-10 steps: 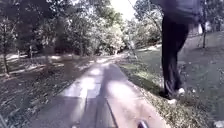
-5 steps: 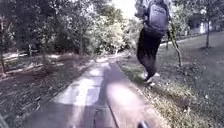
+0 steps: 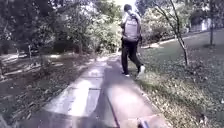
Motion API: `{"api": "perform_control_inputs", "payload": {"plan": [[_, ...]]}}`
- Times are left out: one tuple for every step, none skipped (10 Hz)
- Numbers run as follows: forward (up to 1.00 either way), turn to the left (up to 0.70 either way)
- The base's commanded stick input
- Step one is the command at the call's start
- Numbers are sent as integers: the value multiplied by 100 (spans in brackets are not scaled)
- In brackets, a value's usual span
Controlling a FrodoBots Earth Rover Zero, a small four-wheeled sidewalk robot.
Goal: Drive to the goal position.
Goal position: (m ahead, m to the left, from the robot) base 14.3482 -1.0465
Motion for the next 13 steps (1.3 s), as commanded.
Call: {"api": "perform_control_inputs", "payload": {"plan": [[50,0],[50,0],[50,0],[50,0],[50,0],[50,0],[50,0],[50,0],[50,0],[50,0],[50,0],[50,0],[50,0]]}}
